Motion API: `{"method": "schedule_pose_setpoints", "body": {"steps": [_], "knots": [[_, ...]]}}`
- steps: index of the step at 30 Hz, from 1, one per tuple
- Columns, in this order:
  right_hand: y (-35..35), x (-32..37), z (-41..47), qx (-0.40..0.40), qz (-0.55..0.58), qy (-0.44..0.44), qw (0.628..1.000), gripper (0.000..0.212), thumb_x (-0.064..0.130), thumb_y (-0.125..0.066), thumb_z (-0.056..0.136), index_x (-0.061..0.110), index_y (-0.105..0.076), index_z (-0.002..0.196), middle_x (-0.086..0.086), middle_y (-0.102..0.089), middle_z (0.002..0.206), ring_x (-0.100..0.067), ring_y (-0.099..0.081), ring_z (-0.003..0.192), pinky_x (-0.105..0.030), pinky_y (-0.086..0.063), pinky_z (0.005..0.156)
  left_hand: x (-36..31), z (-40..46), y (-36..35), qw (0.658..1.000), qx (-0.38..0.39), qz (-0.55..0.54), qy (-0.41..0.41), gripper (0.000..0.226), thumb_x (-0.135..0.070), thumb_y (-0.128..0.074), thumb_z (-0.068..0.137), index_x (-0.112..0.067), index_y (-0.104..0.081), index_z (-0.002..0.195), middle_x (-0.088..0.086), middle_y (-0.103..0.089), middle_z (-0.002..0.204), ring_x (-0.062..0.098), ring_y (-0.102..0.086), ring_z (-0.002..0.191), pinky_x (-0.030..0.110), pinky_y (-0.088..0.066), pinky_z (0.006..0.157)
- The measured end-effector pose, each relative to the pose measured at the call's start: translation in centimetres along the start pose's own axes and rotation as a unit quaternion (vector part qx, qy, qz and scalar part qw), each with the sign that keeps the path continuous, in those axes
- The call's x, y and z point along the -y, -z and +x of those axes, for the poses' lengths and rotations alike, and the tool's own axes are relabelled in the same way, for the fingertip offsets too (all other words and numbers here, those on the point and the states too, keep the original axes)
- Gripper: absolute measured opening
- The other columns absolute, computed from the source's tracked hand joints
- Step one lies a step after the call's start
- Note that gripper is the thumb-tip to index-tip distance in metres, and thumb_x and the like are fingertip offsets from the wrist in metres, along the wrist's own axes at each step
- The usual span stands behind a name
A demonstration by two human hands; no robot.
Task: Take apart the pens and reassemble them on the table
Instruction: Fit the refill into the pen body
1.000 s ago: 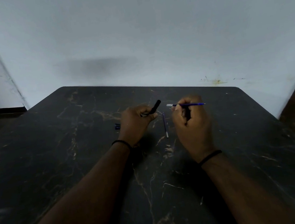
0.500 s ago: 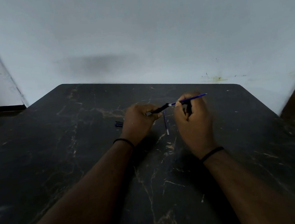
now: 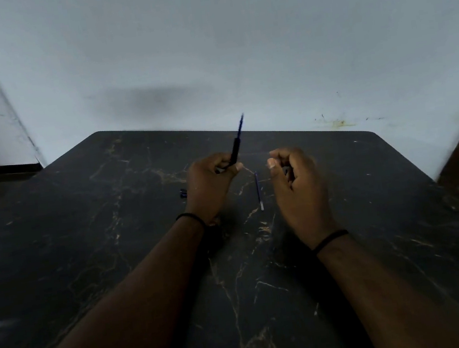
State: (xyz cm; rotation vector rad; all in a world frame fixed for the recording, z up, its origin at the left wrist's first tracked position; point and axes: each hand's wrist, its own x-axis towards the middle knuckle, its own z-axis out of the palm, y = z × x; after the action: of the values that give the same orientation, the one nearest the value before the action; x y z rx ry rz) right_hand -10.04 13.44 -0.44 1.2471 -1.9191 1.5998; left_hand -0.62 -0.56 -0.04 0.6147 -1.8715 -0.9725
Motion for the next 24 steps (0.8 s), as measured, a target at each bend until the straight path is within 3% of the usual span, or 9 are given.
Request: {"method": "schedule_pose_setpoints", "body": {"steps": [4, 7, 12, 15, 17, 21, 24], "knots": [[-0.7, -0.3, -0.2, 0.026, -0.024, 0.013, 0.999, 0.015, 0.029, -0.053, 0.097, 0.019, -0.066, 0.099, 0.011, -0.058, 0.090, -0.017, -0.058, 0.086, -0.041, -0.052, 0.073, 0.2, 0.7, 0.9, 0.995, -0.081, -0.061, 0.023, 0.020, -0.013, -0.072, 0.085, -0.021, -0.068, 0.103, -0.006, -0.069, 0.084, 0.009, -0.066, 0.077, 0.015, -0.054, 0.068], [-1.5, -0.1, -0.5, 0.067, -0.047, 0.037, 0.996, 0.016, 0.026, -0.053, 0.096, 0.020, -0.068, 0.096, 0.006, -0.064, 0.089, -0.017, -0.058, 0.086, -0.041, -0.052, 0.075, 0.5, 1.2, 1.7, 0.988, -0.137, -0.072, 0.030, 0.019, -0.015, -0.071, 0.086, -0.015, -0.069, 0.105, 0.001, -0.070, 0.086, 0.010, -0.065, 0.075, 0.015, -0.053, 0.066], [-3.2, 0.7, -1.2, 0.184, -0.139, 0.115, 0.966, 0.038, 0.011, -0.050, 0.093, 0.018, -0.063, 0.128, -0.004, -0.065, 0.126, -0.025, -0.055, 0.115, -0.039, -0.041, 0.102, 1.3, 1.8, 2.8, 0.983, -0.173, -0.050, 0.030, 0.020, -0.013, -0.070, 0.086, -0.009, -0.070, 0.106, 0.008, -0.069, 0.089, 0.015, -0.062, 0.079, 0.007, -0.047, 0.061], [-4.5, 1.1, -1.1, 0.252, -0.255, 0.191, 0.914, 0.058, 0.013, -0.052, 0.086, 0.023, -0.049, 0.142, -0.006, -0.050, 0.147, -0.029, -0.051, 0.121, -0.043, -0.042, 0.097, 1.6, 1.8, 2.8, 0.983, -0.174, -0.050, 0.023, 0.016, -0.012, -0.071, 0.086, -0.010, -0.070, 0.102, 0.006, -0.067, 0.085, 0.016, -0.062, 0.077, 0.007, -0.047, 0.060], [-5.2, 1.2, -1.0, 0.278, -0.277, 0.201, 0.897, 0.060, 0.019, -0.052, 0.086, 0.026, -0.046, 0.145, -0.007, -0.045, 0.151, -0.030, -0.050, 0.121, -0.044, -0.040, 0.097, 1.7, 1.8, 2.8, 0.983, -0.174, -0.044, 0.024, 0.015, -0.013, -0.071, 0.086, -0.012, -0.070, 0.102, 0.005, -0.068, 0.085, 0.015, -0.063, 0.077, 0.007, -0.046, 0.060], [-6.3, 0.8, -0.8, 0.281, -0.282, 0.214, 0.892, 0.049, 0.028, -0.044, 0.092, 0.024, -0.052, 0.141, -0.005, -0.055, 0.144, -0.029, -0.055, 0.116, -0.042, -0.042, 0.092, 1.8, 1.8, 2.8, 0.984, -0.174, -0.039, 0.023, 0.017, -0.014, -0.071, 0.086, -0.010, -0.071, 0.103, 0.006, -0.069, 0.086, 0.015, -0.063, 0.077, 0.008, -0.047, 0.061], [-7.4, 0.6, -0.5, 0.264, -0.263, 0.205, 0.905, 0.037, 0.025, -0.054, 0.092, 0.015, -0.064, 0.126, -0.009, -0.071, 0.116, -0.031, -0.060, 0.102, -0.042, -0.046, 0.085, 1.8, 1.8, 2.8, 0.984, -0.174, -0.038, 0.024, 0.017, -0.012, -0.071, 0.086, -0.009, -0.071, 0.103, 0.005, -0.068, 0.085, 0.014, -0.062, 0.076, 0.008, -0.048, 0.062]]}}
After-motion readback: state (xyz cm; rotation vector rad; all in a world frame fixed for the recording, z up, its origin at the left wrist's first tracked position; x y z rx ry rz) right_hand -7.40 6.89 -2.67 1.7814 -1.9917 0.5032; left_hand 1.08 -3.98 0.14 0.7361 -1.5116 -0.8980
